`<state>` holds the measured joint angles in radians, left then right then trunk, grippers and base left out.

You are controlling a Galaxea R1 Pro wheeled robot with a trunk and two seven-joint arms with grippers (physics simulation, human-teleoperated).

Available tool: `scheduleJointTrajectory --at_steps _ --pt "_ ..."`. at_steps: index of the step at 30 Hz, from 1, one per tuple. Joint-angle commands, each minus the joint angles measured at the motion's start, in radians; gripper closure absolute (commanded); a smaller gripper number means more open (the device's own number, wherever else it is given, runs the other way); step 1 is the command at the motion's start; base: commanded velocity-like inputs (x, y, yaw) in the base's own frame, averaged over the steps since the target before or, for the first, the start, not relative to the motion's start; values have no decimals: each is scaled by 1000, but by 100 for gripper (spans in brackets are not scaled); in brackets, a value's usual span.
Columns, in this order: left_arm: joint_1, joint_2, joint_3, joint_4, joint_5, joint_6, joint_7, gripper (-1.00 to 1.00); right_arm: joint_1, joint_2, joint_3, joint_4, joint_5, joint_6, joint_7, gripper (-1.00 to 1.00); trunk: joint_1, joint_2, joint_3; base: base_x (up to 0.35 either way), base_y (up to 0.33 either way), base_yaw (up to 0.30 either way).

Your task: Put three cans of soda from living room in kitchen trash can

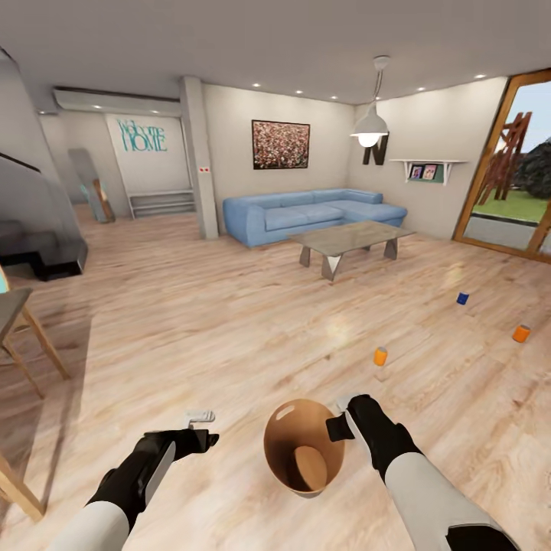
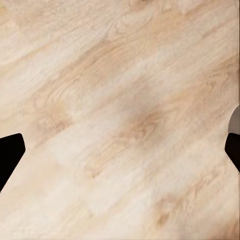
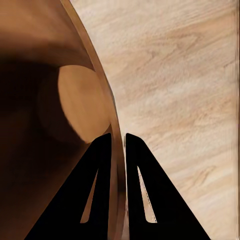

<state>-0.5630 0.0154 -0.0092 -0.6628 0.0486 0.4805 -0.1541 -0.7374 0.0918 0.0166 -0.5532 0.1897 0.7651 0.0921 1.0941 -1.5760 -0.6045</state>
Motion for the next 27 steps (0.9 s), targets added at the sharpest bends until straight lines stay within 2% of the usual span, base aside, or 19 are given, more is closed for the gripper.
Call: scheduleJointTrajectory --at_steps 1,27 --pt "0 0 0 0 0 0 0 -100 0 0 -1 -1 -13 0 9 100 0 0 0 345 1 -286" --pt "0 0 0 0 4 -1 -1 -100 0 -5 -8 -1 -12 13 22 100 0 0 0 345 0 -286"
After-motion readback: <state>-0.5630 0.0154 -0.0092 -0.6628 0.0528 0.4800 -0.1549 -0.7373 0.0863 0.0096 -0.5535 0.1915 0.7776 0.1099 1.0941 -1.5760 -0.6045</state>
